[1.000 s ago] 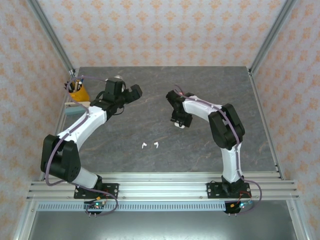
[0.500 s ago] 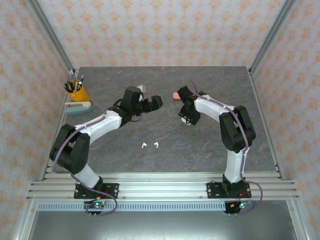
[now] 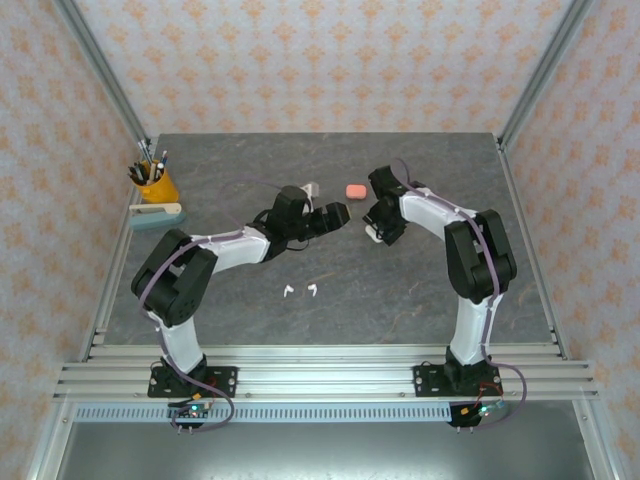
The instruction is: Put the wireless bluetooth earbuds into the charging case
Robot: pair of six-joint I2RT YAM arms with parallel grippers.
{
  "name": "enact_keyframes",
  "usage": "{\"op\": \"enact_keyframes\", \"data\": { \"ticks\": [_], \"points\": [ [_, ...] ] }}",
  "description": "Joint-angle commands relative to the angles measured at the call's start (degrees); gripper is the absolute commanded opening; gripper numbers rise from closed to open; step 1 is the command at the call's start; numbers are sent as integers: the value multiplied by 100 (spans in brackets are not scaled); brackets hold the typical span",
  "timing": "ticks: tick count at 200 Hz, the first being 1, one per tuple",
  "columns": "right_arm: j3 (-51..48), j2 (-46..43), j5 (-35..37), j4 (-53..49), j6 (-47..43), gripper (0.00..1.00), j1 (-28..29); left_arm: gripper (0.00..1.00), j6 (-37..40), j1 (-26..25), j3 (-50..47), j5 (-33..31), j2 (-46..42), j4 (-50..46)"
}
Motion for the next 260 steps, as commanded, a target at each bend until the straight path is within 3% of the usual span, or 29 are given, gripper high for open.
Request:
{"op": "enact_keyframes", "data": {
  "ticks": [1,108,140,188,234,260],
  "points": [
    [-61,-124,-113,149,241,52,-59,80,-178,-116,100,157,225,536],
    [-63,-115,-389,326,369,52,-120,71,-306,-372,522,200,1284,1256],
    [-74,-175,-306,322,127,59,-116,71,-221,-369,447,76,1068,1287],
    [357,-208,-250,161,-1228,70,-115,80,257,-108,217,-323,48,618],
    [971,139,-397,188,-3127,73,14,92,531,559,-141,-578,-921,43],
    [1481,527,-494,9,-3764,74,161,99,700,861,-222,-684,-1266,-329]
  ]
}}
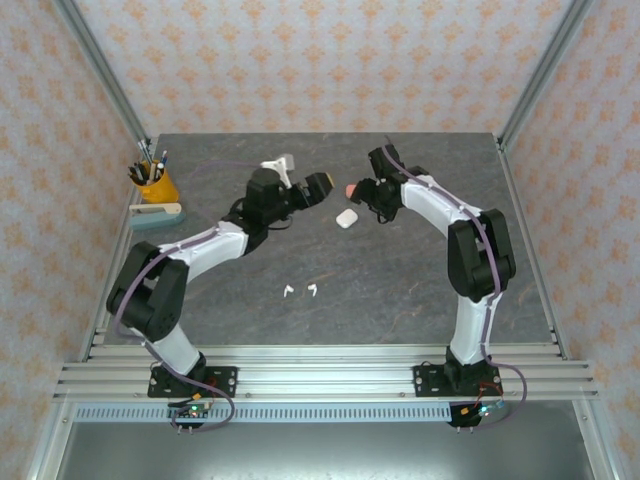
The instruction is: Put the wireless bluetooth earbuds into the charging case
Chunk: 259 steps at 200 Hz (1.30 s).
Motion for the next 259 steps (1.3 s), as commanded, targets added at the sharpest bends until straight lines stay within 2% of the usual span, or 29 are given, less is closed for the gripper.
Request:
{"op": "enact_keyframes", "data": {
  "ticks": [1,43,83,156,217,259],
  "points": [
    [467,407,-90,-224,-1109,74,167,100,320,182,-163,-272,-269,-598],
    [1135,1088,-115,-404,-1280,74,320,100,385,405,-264,-395,-541,-887],
    [1363,1499,-125,-381,-1278,73,382,100,411,445,-280,-416,-620,-1045],
    [914,1188,-598,-198,-1454,69,602,100,369,481,-193,-391,-517,-1040],
    [1058,1210,494,-637,-1371,74,896,100,367,506,-190,-391,-507,-1048],
    [1537,1562,905,-1038,-1688,75,1118,100,367,610,-233,-378,-566,-1057]
  ]
}}
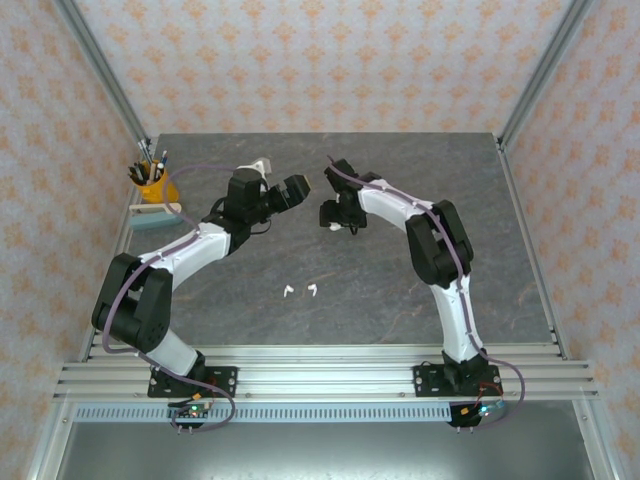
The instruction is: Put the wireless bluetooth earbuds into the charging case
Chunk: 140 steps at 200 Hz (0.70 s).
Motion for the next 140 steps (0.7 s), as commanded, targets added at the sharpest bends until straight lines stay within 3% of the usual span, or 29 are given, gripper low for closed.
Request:
{"op": "enact_keyframes", "data": {
  "ticks": [1,81,140],
  "points": [
    [407,157,541,-412,-261,75,116,100,79,100,-15,-116,-112,-29],
    [924,613,853,-750,-847,75,143,100,79,162,-91,-91,-182,-35],
    [1023,782,685,-807,-1015,73,143,100,52,176,-81,-83,-164,-10]
  ]
}}
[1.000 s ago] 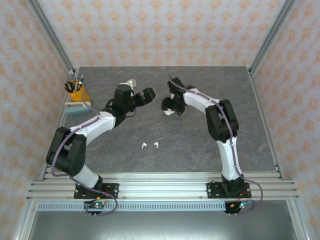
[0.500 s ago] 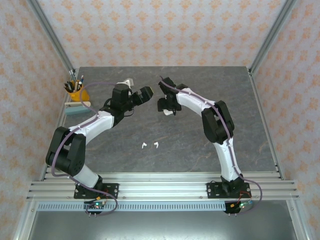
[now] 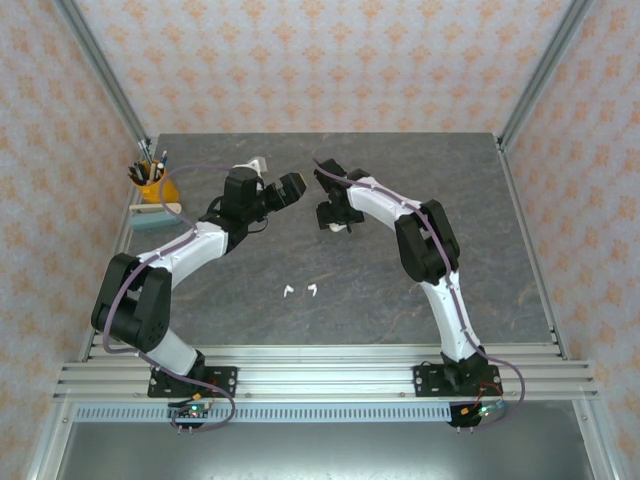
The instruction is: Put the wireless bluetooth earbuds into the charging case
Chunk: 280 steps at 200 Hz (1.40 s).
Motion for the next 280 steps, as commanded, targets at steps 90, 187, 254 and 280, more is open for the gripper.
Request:
{"op": "enact_keyframes", "data": {
  "ticks": [90,187,254,280],
  "points": [
    [-678,-508,227,-118,439,54,-27,100,87,69,-73,-50,-216,-33],
    [-3240,-2274,817,-29,3358,53,-115,100,-18,69,-79,135,-114,89],
    [-3661,-2493,428,293,3942,74,-34,100,-71,71,34,196,26,94],
    [-3583,-2462,297,224,3390,76,-36,100,-23,69,117,210,40,6]
  ]
}}
